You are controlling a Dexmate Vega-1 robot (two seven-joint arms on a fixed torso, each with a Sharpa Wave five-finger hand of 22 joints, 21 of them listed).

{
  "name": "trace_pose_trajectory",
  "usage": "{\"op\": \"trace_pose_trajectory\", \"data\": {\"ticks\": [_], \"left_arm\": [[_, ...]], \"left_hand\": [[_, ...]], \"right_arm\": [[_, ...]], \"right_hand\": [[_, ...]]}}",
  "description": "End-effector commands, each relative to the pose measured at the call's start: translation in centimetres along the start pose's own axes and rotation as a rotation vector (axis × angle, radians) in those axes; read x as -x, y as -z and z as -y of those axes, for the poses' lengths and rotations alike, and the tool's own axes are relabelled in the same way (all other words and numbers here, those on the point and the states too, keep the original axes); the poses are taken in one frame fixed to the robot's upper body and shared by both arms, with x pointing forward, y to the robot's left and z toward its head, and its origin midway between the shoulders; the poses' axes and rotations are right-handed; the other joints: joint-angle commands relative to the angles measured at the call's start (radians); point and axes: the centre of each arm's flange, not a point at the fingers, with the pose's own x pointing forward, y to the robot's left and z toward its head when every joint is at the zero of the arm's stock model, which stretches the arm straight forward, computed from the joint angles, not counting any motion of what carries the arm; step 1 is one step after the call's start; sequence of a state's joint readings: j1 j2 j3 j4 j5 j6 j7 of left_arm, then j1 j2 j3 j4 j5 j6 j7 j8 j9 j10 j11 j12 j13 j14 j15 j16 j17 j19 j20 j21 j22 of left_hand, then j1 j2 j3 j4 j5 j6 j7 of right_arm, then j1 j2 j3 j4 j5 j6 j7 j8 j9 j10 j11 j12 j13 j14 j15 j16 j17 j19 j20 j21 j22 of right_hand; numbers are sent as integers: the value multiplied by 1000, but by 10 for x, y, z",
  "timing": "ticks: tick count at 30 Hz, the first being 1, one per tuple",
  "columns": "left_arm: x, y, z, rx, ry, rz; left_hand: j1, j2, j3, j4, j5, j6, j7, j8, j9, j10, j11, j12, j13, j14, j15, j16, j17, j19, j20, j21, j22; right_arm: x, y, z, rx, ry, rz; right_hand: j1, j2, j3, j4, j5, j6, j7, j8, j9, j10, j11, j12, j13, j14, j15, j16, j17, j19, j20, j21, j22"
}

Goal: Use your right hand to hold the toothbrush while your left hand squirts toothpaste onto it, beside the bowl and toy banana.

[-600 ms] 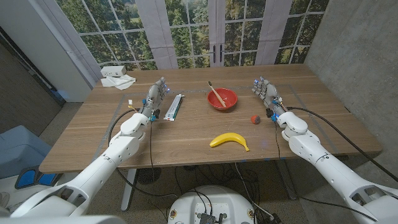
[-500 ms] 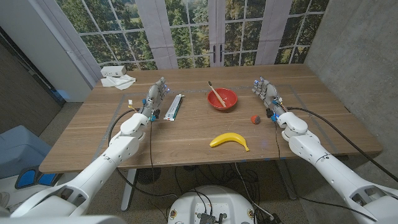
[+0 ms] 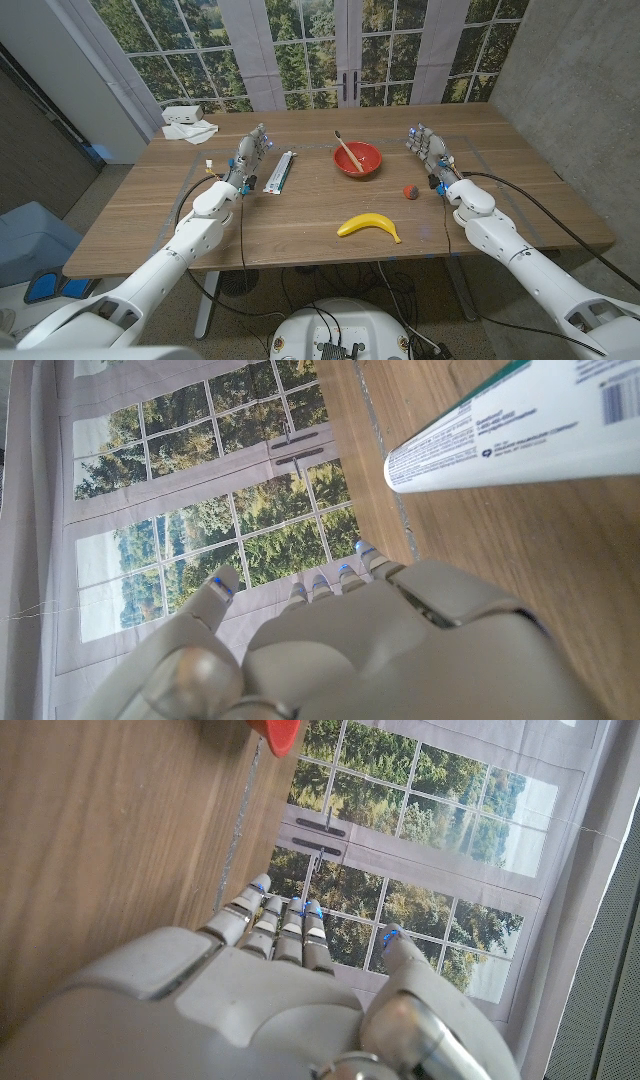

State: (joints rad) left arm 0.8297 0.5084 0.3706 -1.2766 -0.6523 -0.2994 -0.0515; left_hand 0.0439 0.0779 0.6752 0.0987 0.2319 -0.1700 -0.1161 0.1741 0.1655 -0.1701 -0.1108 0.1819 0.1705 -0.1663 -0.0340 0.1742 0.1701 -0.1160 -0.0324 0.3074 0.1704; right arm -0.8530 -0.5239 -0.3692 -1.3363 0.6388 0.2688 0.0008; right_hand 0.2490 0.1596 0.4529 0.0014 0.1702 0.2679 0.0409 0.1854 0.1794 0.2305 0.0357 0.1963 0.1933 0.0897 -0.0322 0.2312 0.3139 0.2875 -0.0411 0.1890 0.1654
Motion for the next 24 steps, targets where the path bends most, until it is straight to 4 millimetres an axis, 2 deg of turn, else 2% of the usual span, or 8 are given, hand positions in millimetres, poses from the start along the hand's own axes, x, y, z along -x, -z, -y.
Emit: {"op": "trace_pose_trajectory", "data": {"ticks": [1, 18, 19, 21, 24], "left_arm": [[-1, -1, -2, 0, 4, 3], [-2, -1, -3, 1, 5, 2], [-2, 0, -3, 4, 4, 3], [-2, 0, -3, 4, 6, 3], [-3, 0, -3, 5, 9, 5]], "left_hand": [[-3, 93, 8, 0, 3, -24, -4, 6, 5, -112, -4, 4, 2, -83, -87, 4, 2, -4, -110, -3, 2], [-3, 92, 10, -2, 4, -24, -4, 6, 5, -111, -3, 5, 2, -82, -87, 4, 1, -2, -107, -10, 2], [-3, 92, 10, -2, 4, -24, -4, 6, 5, -110, -4, 5, 2, -81, -87, 4, 1, -1, -106, -10, 2], [-3, 91, 10, -3, 4, -22, -4, 6, 5, -107, -3, 6, 2, -79, -88, 5, 1, 0, -105, -11, 2], [-3, 91, 11, -4, 4, -20, -3, 7, 5, -106, 0, 6, 2, -77, -87, 5, 1, 2, -102, -12, 2]], "right_arm": [[1, -9, -6, 75, 10, 1], [0, -30, -17, 267, 35, -1], [0, -31, -18, 272, 38, 1], [0, -32, -19, 277, 36, 0], [-2, -35, -21, 299, 28, 1]], "right_hand": [[11, 13, 10, -9, 8, 7, 3, 4, 2, 10, 6, 4, 1, 13, 3, 5, -1, 14, -14, 6, 4], [52, 12, 30, -50, 17, 21, 8, 9, 2, 23, 0, 6, 1, 46, 13, 13, -12, 46, 9, 14, 4], [56, 12, 31, -53, 18, 22, 8, 8, 2, 24, -1, 6, 1, 53, 18, 15, -13, 53, 14, 17, 5], [69, 13, 36, -66, 22, 27, 7, 10, 2, 37, -3, 10, 1, 79, 20, 26, -13, 95, 30, 32, 10], [76, 13, 39, -74, 25, 31, 9, 10, 2, 38, -3, 8, 1, 86, 26, 30, -13, 121, 32, 41, 12]]}}
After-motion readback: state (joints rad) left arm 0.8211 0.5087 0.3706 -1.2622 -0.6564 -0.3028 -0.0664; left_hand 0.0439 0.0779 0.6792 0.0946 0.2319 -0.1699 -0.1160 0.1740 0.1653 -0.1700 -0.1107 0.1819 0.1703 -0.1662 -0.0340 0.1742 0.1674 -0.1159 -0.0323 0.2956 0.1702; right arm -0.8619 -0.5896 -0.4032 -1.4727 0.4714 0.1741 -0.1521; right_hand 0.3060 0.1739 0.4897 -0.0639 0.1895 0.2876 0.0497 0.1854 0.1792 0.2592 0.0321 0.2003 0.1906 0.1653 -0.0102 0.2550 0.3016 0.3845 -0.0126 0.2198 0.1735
